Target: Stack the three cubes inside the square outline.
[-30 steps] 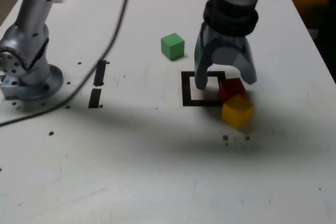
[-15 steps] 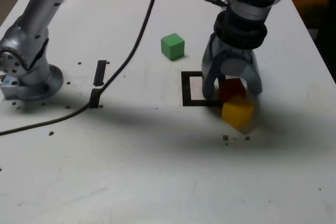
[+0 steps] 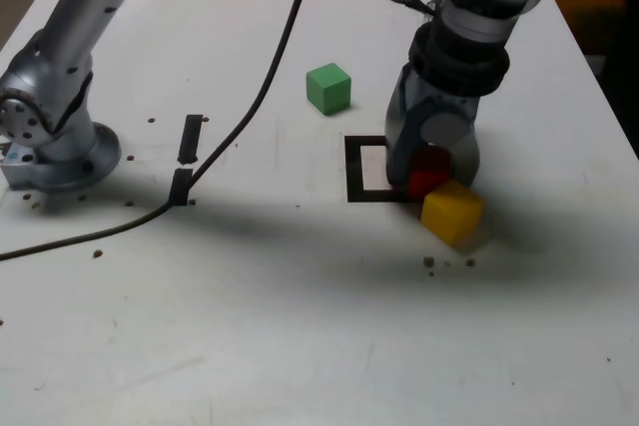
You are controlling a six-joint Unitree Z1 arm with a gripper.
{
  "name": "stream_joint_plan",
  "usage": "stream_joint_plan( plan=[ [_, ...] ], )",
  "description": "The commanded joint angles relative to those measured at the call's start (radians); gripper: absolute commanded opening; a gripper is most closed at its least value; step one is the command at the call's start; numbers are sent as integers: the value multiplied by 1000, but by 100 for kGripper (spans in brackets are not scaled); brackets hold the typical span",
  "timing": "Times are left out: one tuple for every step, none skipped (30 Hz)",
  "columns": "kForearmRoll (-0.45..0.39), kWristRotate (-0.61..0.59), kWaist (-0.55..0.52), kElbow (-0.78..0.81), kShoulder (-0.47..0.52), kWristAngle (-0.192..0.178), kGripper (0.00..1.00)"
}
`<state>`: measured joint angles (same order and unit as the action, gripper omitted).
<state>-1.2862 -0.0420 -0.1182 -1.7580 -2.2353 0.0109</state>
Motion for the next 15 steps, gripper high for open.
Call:
stream_joint_plan(
  plan=[
    [-3,0,0,1,35,-19,31],
    [-5,-1,0,3,47,-28,31],
    [-8,-2,0,7,59,-37,31],
    [-12,-3,0,12,73,-46,31],
    [-17,-5,0,20,93,-58,31],
    [-23,-9,0,35,119,-70,31],
    [-27,-13,0,50,138,-77,31],
    [-29,-17,0,67,155,-82,31],
    [-29,-22,0,85,171,-85,31],
    [-27,-27,0,104,183,-87,31],
    [-25,-30,0,117,191,-88,31],
    [-21,-34,0,130,198,-88,31],
    [-17,-37,0,143,203,-87,31],
    [-13,-39,0,151,206,-86,31],
    [-5,-42,0,162,209,-84,31]
  ],
)
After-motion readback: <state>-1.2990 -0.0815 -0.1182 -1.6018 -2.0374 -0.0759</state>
